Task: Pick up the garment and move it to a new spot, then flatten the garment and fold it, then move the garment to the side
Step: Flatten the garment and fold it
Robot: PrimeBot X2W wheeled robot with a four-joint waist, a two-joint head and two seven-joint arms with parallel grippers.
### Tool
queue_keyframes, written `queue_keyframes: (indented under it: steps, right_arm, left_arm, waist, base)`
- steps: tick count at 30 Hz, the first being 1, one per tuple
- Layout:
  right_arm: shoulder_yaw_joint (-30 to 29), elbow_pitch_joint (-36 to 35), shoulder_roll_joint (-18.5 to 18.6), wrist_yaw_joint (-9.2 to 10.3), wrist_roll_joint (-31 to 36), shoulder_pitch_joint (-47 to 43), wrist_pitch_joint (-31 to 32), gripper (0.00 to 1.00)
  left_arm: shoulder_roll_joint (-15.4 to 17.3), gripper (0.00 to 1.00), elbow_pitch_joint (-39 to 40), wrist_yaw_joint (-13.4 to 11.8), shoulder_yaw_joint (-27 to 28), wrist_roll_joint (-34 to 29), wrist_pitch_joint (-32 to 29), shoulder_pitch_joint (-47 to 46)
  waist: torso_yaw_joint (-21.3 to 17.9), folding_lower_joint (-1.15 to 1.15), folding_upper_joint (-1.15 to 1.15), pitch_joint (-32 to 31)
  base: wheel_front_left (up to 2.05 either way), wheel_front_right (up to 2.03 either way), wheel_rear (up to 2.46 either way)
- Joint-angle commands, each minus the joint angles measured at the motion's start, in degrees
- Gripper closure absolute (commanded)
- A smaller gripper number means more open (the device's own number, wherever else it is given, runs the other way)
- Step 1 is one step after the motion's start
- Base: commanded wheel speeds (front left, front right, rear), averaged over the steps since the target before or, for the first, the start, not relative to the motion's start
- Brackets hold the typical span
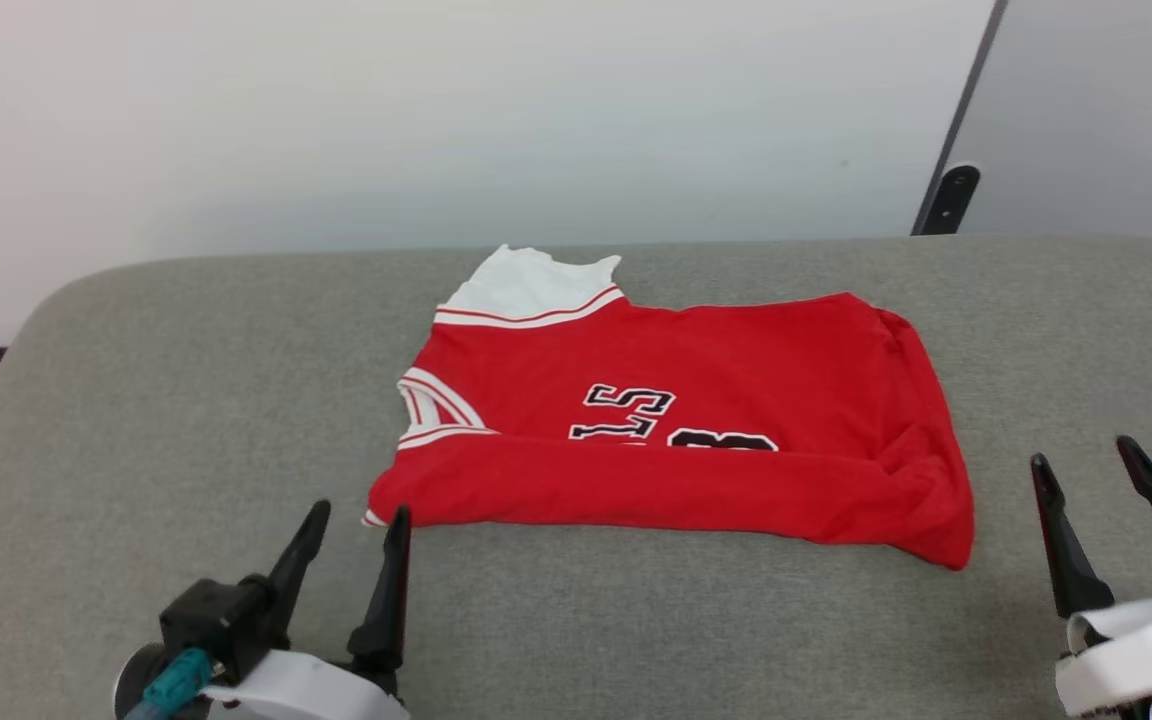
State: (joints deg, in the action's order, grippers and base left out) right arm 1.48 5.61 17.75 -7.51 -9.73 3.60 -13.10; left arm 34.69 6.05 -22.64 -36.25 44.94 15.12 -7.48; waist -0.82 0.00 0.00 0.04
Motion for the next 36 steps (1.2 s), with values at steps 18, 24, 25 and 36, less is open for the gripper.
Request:
queue_keyframes:
  steps: [18, 24, 25, 36]
  right_arm:
    - [-7.20, -3.69, -7.27, 0.04, 1.53, -9.20, -1.82, 0.00]
    - [-6.64, -2.54, -7.66, 0.04, 1.69, -8.52, -2.02, 0.00]
    - [-6.37, -2.42, -7.59, 0.04, 1.83, -8.42, -2.06, 0.00]
    - [-5.60, -1.61, -7.10, 0.04, 2.01, -7.41, -2.13, 0.00]
  left_arm:
    - [-21.37, 0.00, -7.83, 23.75, 23.45, -21.92, -0.01, 7.56]
    - [-26.54, 0.00, -10.63, 27.87, 27.39, -25.88, -0.01, 6.32]
    - [-27.24, 0.00, -11.00, 28.39, 27.89, -26.49, -0.01, 6.11]
    - [-29.10, 0.00, -12.34, 30.12, 32.24, -29.48, -0.01, 6.44]
  waist:
    - [0.30, 0.00, 0.00, -3.70]
    - [1.04, 0.00, 0.00, -4.25]
    - [1.11, 0.00, 0.00, -4.35]
    - [-2.93, 0.00, 0.00, -3.73]
  base:
    - [0.00, 0.00, 0.00]
    - [0.00, 0.00, 0.00]
    - [0.00, 0.00, 0.00]
    - [0.00, 0.00, 0.00]
